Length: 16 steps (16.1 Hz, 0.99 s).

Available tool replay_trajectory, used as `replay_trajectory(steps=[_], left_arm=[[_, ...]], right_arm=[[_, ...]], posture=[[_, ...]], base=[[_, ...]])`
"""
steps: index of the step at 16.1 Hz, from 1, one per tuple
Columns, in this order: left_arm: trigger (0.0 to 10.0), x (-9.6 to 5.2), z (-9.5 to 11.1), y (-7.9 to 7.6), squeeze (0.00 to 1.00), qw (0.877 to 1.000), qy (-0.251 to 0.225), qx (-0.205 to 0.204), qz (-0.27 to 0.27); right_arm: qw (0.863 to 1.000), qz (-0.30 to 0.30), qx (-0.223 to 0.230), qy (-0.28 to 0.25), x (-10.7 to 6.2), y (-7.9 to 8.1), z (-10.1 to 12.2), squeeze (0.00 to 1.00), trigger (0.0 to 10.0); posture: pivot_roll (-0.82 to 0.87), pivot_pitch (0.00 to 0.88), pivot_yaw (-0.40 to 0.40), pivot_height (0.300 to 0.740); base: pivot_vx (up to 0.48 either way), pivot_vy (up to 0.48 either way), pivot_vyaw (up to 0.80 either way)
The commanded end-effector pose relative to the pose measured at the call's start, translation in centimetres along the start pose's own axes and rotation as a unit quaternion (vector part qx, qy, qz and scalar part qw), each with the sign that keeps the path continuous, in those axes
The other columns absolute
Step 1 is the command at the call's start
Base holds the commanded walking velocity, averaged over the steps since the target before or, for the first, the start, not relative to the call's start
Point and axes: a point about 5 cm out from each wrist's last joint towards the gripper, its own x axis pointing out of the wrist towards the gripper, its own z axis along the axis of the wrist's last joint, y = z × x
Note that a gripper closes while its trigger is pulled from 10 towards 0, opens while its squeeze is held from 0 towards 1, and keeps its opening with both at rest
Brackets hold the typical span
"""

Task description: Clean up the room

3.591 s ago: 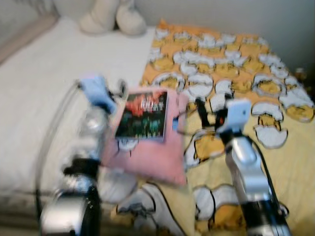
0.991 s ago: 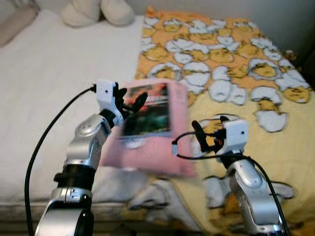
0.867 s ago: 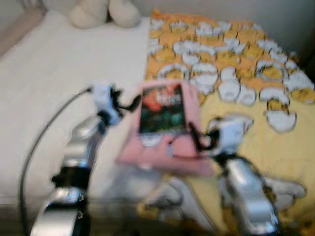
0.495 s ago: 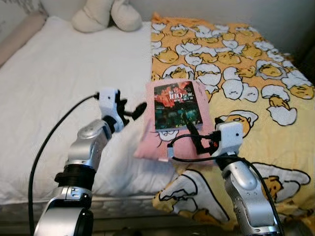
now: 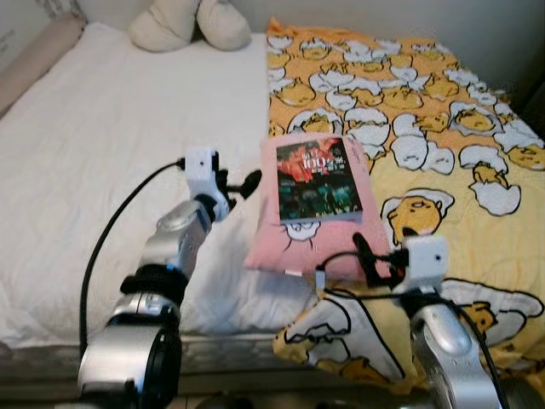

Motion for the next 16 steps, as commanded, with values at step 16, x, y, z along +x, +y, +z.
replay_trajectory(steps=[16], left_arm=[[10.0, 1.6, -3.7, -5.8, 0.0, 0.995, 0.048, 0.007, -0.083]], right_arm=[[1.0, 0.004, -0.014, 0.004, -2.2, 1.1, -0.9, 0.0, 10.0]], posture=[[-0.14, 0.071, 0.05, 0.74]], base=[[0.0, 0.0, 0.0]])
